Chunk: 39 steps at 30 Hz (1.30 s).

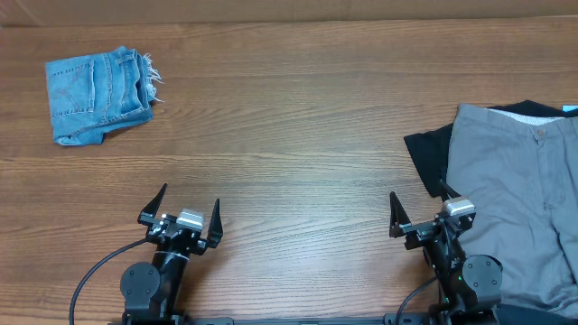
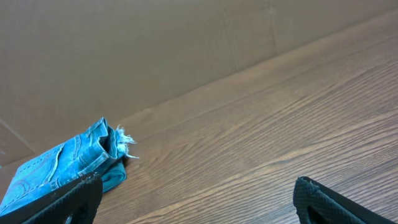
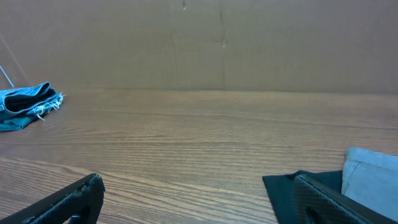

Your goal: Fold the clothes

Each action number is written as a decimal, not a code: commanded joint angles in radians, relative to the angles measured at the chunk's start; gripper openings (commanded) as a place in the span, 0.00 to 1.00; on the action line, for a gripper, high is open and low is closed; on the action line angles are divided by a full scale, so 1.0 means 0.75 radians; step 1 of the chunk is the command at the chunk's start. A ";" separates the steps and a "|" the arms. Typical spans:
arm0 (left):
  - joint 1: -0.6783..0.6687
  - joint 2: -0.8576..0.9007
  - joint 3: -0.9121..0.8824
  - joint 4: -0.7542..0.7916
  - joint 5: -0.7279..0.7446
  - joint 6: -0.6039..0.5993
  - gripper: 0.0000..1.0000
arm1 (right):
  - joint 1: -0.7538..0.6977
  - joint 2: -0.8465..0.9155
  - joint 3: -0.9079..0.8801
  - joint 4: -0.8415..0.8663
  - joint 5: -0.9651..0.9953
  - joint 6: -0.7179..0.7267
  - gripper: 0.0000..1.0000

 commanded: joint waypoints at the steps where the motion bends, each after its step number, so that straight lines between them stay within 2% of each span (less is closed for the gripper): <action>1: -0.007 -0.014 -0.011 0.007 0.007 0.051 1.00 | -0.009 -0.015 0.002 0.004 -0.002 -0.005 1.00; 3: -0.007 -0.014 -0.011 0.007 0.007 0.107 1.00 | -0.009 -0.015 0.002 0.004 -0.002 -0.005 1.00; 11: -0.008 -0.014 -0.011 0.008 0.016 0.107 1.00 | -0.009 -0.015 0.002 0.004 0.003 -0.005 1.00; 17: -0.008 -0.014 -0.011 0.010 0.056 -0.048 1.00 | -0.009 -0.015 0.002 0.005 0.003 -0.005 1.00; 20: -0.008 -0.014 -0.011 0.016 0.074 -0.051 1.00 | -0.009 -0.015 0.002 0.010 -0.018 0.000 1.00; 25: -0.008 -0.014 0.006 0.080 0.249 -0.090 1.00 | -0.009 -0.015 0.006 0.063 -0.047 0.145 1.00; 27: -0.008 -0.013 0.051 0.105 0.249 -0.115 1.00 | -0.009 -0.015 0.030 0.099 -0.048 0.215 1.00; 30: -0.008 0.009 0.142 0.111 0.187 -0.115 1.00 | -0.009 -0.012 0.106 0.087 -0.048 0.216 1.00; 35: -0.007 0.194 0.368 0.068 0.135 -0.134 1.00 | -0.009 0.103 0.308 -0.084 -0.048 0.216 1.00; 39: -0.008 0.492 0.651 -0.079 0.120 -0.199 1.00 | -0.009 0.350 0.568 -0.398 -0.048 0.216 1.00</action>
